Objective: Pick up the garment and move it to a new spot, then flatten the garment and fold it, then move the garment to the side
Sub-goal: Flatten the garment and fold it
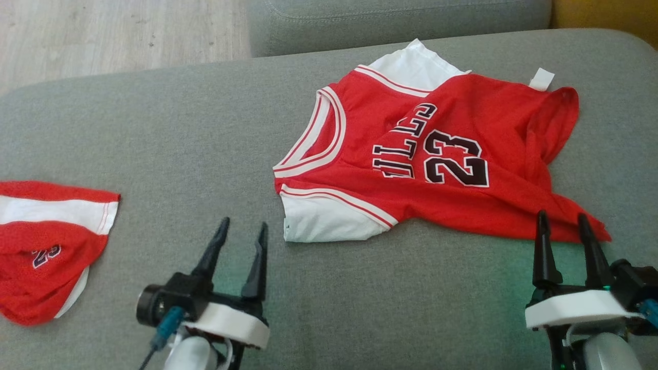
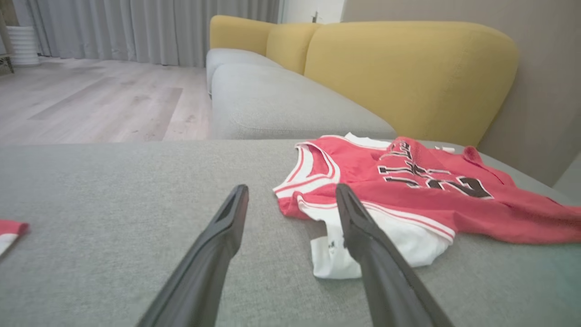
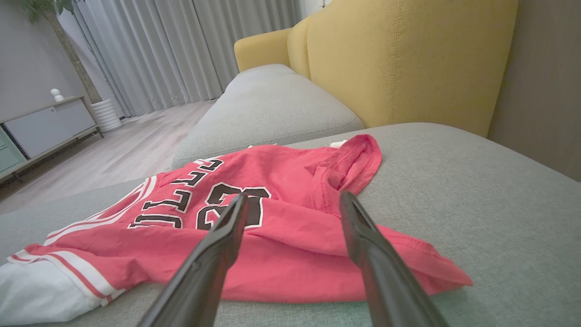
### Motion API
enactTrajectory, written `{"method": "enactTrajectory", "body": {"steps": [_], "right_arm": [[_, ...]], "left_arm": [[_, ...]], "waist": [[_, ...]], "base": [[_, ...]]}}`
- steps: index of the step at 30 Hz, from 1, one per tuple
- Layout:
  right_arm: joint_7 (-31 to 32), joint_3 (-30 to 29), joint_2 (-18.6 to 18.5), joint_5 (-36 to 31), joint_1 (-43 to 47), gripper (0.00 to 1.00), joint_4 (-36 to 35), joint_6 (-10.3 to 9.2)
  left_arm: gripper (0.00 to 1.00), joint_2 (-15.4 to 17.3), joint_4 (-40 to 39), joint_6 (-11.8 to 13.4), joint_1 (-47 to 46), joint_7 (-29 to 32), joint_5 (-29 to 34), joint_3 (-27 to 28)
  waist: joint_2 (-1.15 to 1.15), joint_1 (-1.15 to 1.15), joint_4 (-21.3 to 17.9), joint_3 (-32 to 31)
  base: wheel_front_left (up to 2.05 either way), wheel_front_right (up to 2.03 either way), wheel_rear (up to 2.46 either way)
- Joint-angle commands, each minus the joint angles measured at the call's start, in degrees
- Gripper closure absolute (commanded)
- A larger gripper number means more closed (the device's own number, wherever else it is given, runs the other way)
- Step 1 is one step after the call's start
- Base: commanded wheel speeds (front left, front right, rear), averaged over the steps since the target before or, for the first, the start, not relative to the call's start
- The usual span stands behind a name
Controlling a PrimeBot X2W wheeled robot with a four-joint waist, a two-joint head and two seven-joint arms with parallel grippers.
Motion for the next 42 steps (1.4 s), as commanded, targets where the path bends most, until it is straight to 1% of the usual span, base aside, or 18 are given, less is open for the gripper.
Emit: {"method": "enactTrajectory", "body": {"steps": [1,4,6,10,14,16,18,22,26,30,33,34,35,36,42], "right_arm": [[-0.76,1.17,-0.41,0.17,-2.08,0.00,-2.00,0.43],[-0.76,1.07,-0.40,-0.08,-2.71,0.00,-2.42,0.43],[-0.76,0.89,-0.40,-0.17,-3.10,0.00,-2.69,0.43],[-0.77,0.91,-0.40,-0.37,-3.46,0.00,-2.67,0.43],[-0.77,0.99,-0.40,-0.51,-3.97,0.00,-2.52,0.43],[-0.77,0.61,-0.40,-0.61,-4.24,0.00,-2.59,0.43],[-0.77,0.51,-0.39,-0.64,-4.59,0.00,-2.72,0.43],[-0.77,0.20,-0.39,-0.65,-4.98,0.00,-2.84,0.43],[-0.77,0.37,-0.39,-0.56,-5.22,0.00,-2.95,0.43],[-0.77,0.59,-0.39,-0.43,-5.41,0.00,-2.90,0.43],[-0.77,0.58,-0.39,-0.21,-5.61,0.00,-2.87,0.43],[-0.77,0.58,-0.39,-0.15,-5.63,0.00,-2.86,0.43],[-0.77,0.59,-0.39,-0.08,-5.66,0.00,-2.86,0.43],[-0.77,0.63,-0.39,0.00,-5.69,0.00,-2.88,0.43],[-0.77,0.92,-0.39,0.21,-5.29,0.00,-2.70,0.43]], "left_arm": [[0.00,0.28,-0.93,-0.40,-2.16,-0.54,0.46,1.03],[0.00,1.36,1.52,-1.72,-3.62,-0.54,1.18,-2.17],[0.00,2.57,3.65,-2.12,-5.10,-0.54,1.53,-4.95],[0.00,5.08,8.83,-2.33,-9.02,-0.29,1.24,-10.40],[0.00,7.96,13.75,-2.35,-13.50,-0.13,2.27,-15.31],[0.00,9.03,16.29,-2.36,-15.55,0.22,3.29,-17.25],[0.00,10.11,18.59,-2.36,-17.66,0.25,5.99,-19.46],[0.00,10.04,21.79,-2.36,-20.71,-0.02,8.21,-22.29],[0.00,9.60,23.77,-2.36,-23.17,-0.30,9.01,-23.78],[0.00,9.63,23.15,-1.40,-24.74,-0.50,10.84,-25.16],[0.00,10.02,22.79,-1.60,-24.39,-0.51,11.45,-26.56],[0.16,10.07,22.86,-1.69,-24.23,-0.52,11.32,-26.90],[0.73,10.10,22.88,-1.79,-24.06,-0.52,11.10,-27.21],[1.00,10.18,23.12,-1.90,-23.94,-0.52,10.94,-27.65],[1.00,10.52,22.18,-2.19,-23.59,-0.52,9.51,-28.95]], "waist": [[0.00,0.00,-0.16,0.16],[0.00,0.00,-0.73,0.76],[0.00,0.00,-1.06,1.35],[0.00,0.00,-1.80,2.53],[0.00,0.00,-2.72,3.55],[0.00,0.00,-3.03,4.00],[0.00,0.00,-3.41,4.48],[0.00,0.00,-3.73,5.08],[0.00,0.00,-3.99,5.52],[0.00,0.00,-4.25,5.73],[0.00,0.00,-4.31,5.60],[0.00,0.00,-4.31,5.51],[0.00,0.00,-4.32,5.45],[0.00,0.00,-4.30,5.38],[0.00,0.00,-3.95,4.39]], "base": [[0.00,0.00,0.00],[0.00,0.00,0.00],[0.00,0.00,0.00],[0.00,0.00,0.00],[0.00,0.00,0.00],[0.00,0.00,0.00],[0.00,0.00,0.00],[0.00,0.00,0.00],[0.00,0.00,0.00],[0.00,0.00,0.00],[0.00,0.00,0.00],[0.00,0.00,0.00],[0.00,0.00,0.00],[0.00,0.00,0.00],[0.00,0.00,0.00]]}}
